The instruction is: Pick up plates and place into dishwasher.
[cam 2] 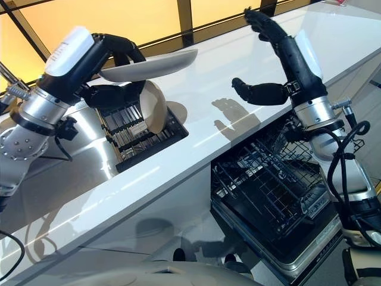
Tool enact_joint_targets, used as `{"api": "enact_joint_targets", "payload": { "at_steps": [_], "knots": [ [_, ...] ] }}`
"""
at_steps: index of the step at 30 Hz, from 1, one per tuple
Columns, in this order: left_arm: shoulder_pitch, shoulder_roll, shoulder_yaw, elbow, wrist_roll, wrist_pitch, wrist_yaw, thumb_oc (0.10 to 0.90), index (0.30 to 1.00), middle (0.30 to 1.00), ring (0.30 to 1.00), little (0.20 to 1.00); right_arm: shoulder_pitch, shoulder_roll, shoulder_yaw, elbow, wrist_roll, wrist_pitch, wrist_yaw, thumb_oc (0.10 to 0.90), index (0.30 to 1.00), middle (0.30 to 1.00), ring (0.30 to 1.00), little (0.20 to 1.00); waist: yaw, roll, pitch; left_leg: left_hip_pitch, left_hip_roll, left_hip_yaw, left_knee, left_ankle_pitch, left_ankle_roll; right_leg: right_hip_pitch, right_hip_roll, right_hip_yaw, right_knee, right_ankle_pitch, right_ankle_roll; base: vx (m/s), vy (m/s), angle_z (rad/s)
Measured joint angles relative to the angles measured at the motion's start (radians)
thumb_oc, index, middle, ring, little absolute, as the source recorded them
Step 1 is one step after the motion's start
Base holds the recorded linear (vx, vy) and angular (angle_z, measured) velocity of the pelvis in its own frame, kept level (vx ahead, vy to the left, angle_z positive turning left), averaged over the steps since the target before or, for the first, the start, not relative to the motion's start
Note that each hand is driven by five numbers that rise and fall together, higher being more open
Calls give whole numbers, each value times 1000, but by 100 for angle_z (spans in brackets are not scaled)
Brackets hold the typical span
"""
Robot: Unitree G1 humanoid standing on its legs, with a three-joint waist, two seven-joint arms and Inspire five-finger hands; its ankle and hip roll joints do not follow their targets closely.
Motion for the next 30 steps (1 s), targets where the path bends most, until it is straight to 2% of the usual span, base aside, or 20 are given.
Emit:
{"api": "enact_joint_targets", "payload": {
  "at_steps": [5,13,29,30],
  "knots": [
    [-47,0,-30,0,-24,0,-8,100,300,300,300,200,-59,-75,54,-25,-47,8,82,800,900,900,900,900,1,-5,3,0,0,-4,0,1,0,2,0,-8,0,0,0,0,0,0],
    [-68,5,-31,0,-66,0,-30,100,300,300,300,200,-167,-87,113,-38,-47,7,117,800,900,900,900,900,1,-13,6,0,0,-5,0,1,0,1,0,-10,0,0,0,0,0,0],
    [-89,6,-104,-1,-73,17,-86,100,300,300,300,200,-220,-103,166,-76,-45,9,161,800,900,900,900,900,6,-15,7,-5,-1,-16,0,5,0,2,0,-19,0,0,0,2,0,1],
    [-89,7,-109,-1,-73,19,-86,100,300,300,300,200,-234,-104,182,-76,-44,15,170,558,693,693,693,658,5,-16,7,-5,-1,-16,0,5,0,2,0,-19,0,0,0,0,0,0]
  ]
}}
